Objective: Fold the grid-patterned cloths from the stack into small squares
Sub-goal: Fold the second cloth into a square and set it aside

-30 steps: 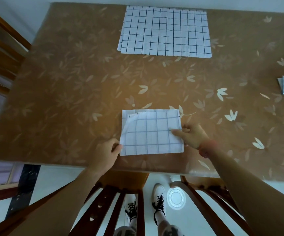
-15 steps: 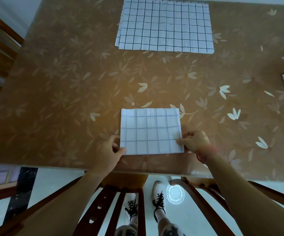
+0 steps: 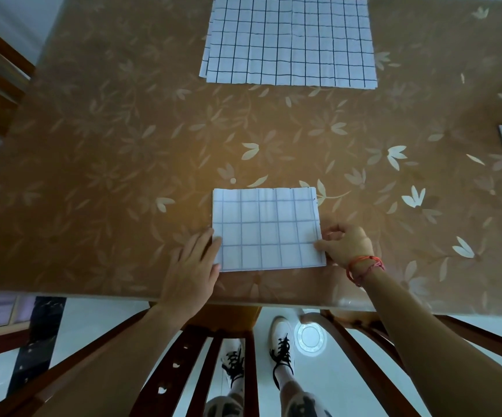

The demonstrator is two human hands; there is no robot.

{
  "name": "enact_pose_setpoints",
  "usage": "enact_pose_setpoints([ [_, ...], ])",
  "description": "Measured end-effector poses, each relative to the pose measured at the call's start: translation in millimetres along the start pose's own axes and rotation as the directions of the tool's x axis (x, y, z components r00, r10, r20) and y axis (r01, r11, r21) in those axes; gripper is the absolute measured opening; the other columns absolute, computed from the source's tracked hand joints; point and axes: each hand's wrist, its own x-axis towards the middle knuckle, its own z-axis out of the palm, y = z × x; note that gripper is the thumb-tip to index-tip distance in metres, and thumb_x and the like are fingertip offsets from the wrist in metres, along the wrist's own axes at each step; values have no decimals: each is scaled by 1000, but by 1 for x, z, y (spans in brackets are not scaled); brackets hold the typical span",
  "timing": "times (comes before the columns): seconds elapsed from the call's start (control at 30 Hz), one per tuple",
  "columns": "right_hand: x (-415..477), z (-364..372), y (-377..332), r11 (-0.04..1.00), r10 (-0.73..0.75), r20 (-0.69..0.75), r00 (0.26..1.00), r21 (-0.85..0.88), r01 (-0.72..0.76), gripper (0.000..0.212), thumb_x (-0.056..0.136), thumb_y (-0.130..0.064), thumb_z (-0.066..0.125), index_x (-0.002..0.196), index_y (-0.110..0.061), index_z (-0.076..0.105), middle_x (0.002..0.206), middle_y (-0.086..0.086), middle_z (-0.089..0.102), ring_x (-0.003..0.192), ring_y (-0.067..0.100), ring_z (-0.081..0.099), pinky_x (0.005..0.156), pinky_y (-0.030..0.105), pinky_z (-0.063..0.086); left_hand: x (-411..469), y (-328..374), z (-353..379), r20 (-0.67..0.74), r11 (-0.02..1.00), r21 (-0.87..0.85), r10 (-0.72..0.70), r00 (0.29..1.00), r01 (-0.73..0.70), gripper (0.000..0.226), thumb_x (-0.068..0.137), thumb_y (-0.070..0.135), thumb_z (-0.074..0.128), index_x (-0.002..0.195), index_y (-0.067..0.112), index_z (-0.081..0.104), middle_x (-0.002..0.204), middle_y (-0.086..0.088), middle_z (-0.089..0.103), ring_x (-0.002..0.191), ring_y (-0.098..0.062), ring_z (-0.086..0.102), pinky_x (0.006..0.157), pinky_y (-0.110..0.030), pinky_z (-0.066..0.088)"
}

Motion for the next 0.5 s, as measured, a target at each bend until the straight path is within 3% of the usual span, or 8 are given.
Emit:
enact_pose_setpoints([
  [0.13, -15, -5, -6, 984, -134, -135, 982, -137, 115, 21, 77, -28, 69, 97, -23, 62, 76, -12, 62, 82, 18, 62, 72, 29, 52, -2, -1, -2, 51, 1000, 17, 16, 999, -17, 45, 90, 24, 60, 133, 11, 52, 148, -9, 42, 137, -25, 36, 97, -42, 43],
  [0.23, -33, 9, -9, 914, -348, -203, 915, -292, 282, 30, 80, -30, 64, 109, -20, 61, 86, -5, 62, 82, 16, 60, 72, 33, 53, -1, -3, -1, 78, 998, 33, 47, 996, -50, 46, 95, 25, 51, 138, 8, 48, 152, -8, 37, 143, -22, 30, 100, -43, 40],
  [0.3, -51, 31, -9, 804, -544, -132, 829, -364, 470, 36, 80, -26, 64, 115, -16, 61, 101, 4, 59, 88, 20, 59, 76, 36, 54, 0, -4, -1, 104, 997, 54, 56, 993, -62, 46, 98, 28, 40, 139, 7, 47, 153, -8, 37, 144, -21, 28, 101, -42, 40],
  [0.37, -72, 58, -7, 631, -709, 14, 705, -435, 643, 43, 78, -21, 64, 120, -10, 60, 114, 10, 58, 102, 27, 58, 84, 39, 53, 1, -4, -2, 140, 995, 71, 65, 988, -76, 52, 96, 30, 32, 139, 6, 47, 153, -10, 37, 144, -22, 28, 99, -43, 41],
  [0.5, -101, 108, 4, 302, -802, 325, 502, -504, 809, 60, 83, -29, 55, 137, -4, 45, 147, 18, 39, 139, 32, 34, 111, 45, 35, 0, -7, -1, 159, 994, 64, 76, 984, -87, 54, 99, 31, 26, 143, 4, 41, 156, -10, 30, 146, -21, 23, 99, -44, 39],
])
